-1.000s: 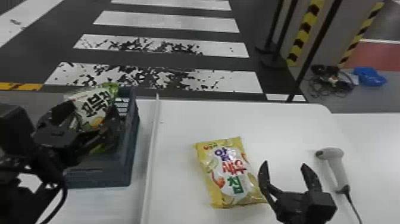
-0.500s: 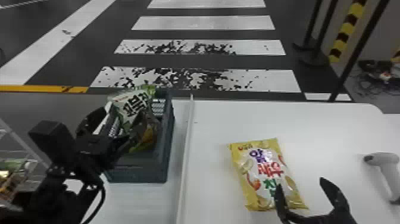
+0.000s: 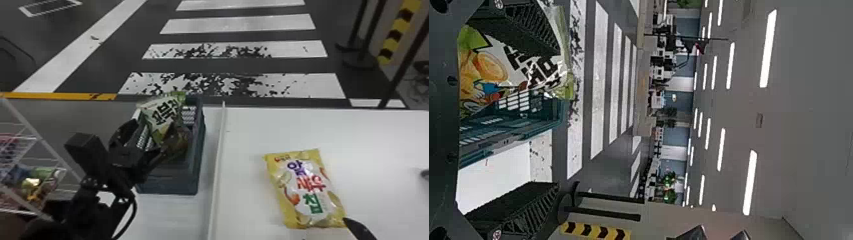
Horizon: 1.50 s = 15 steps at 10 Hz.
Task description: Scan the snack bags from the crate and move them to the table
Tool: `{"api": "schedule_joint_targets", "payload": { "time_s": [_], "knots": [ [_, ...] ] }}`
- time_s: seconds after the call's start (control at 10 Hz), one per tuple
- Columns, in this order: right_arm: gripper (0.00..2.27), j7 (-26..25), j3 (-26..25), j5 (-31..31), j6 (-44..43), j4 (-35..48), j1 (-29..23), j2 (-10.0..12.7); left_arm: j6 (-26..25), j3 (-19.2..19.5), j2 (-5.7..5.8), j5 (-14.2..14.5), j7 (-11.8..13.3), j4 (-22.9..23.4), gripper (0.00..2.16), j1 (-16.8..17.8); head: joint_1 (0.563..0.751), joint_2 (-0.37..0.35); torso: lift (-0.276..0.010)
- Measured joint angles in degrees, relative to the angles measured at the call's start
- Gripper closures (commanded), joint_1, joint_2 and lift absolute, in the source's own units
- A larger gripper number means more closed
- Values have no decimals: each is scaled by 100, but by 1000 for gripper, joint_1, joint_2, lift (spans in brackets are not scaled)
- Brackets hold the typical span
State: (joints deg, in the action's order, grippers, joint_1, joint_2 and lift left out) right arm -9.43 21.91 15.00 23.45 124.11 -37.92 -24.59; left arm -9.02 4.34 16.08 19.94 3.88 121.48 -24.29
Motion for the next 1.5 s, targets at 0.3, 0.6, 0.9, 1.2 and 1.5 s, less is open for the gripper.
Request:
{"api": "schedule_joint_targets", "payload": {
  "time_s": [0.3, 0.6, 0.9, 1.2, 1.5],
  "knots": [
    [124, 293, 245, 336, 1143, 90, 408, -48, 10, -7, -8, 14, 74, -73, 66, 21, 695, 152, -95],
    [93, 293, 746, 856, 2173, 122, 921, -224, 10, -19, -18, 18, 115, -122, 66, 13, 695, 128, -95],
    [124, 282, 1063, 1114, 2578, 137, 1110, -321, 10, -42, -41, 18, 140, -153, 66, 18, 695, 123, -95],
    [130, 258, 1462, 1275, 2894, 78, 1467, -322, 10, -121, -52, 6, 181, -206, 66, 51, 695, 126, -95],
    [144, 258, 1808, 1254, 3025, -212, 1867, -278, -8, -124, -8, -4, 186, -207, 66, 53, 695, 141, -95]
  ]
}}
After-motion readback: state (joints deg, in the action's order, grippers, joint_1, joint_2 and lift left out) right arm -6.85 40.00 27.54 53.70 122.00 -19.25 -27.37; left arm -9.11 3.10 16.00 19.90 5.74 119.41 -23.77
